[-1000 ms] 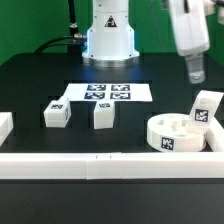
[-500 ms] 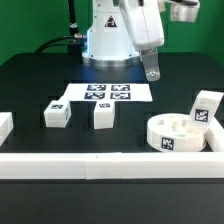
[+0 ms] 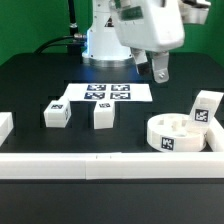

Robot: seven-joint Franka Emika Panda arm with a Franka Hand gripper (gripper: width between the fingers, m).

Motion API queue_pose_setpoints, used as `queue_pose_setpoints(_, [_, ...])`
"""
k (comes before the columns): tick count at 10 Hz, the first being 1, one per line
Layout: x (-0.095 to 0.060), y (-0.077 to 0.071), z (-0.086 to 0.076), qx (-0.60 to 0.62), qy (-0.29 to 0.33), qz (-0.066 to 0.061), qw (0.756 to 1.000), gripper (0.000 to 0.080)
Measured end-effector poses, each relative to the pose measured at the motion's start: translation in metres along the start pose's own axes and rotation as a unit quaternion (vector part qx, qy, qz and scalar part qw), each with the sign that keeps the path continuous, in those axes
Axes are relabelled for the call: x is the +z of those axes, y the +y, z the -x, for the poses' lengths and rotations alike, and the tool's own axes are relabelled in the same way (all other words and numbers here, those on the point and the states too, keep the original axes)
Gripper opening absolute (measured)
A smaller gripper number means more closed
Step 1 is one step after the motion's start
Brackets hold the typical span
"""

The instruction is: Assemble stool

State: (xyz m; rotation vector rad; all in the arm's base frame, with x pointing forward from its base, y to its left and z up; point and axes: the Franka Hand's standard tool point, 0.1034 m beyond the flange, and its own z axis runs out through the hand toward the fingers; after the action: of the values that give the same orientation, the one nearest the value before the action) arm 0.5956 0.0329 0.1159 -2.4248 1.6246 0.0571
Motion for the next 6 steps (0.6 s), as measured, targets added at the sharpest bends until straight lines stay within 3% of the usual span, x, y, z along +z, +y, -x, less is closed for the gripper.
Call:
queue_pose_setpoints(2, [0.0057,0.0097,-0.0077,-0.134,0.009,0.021,0.991,0.0649])
queue_pose_setpoints(6, [0.0051,0.0096,-0.0090,-0.258,0.007,0.023,0.966,0.0649])
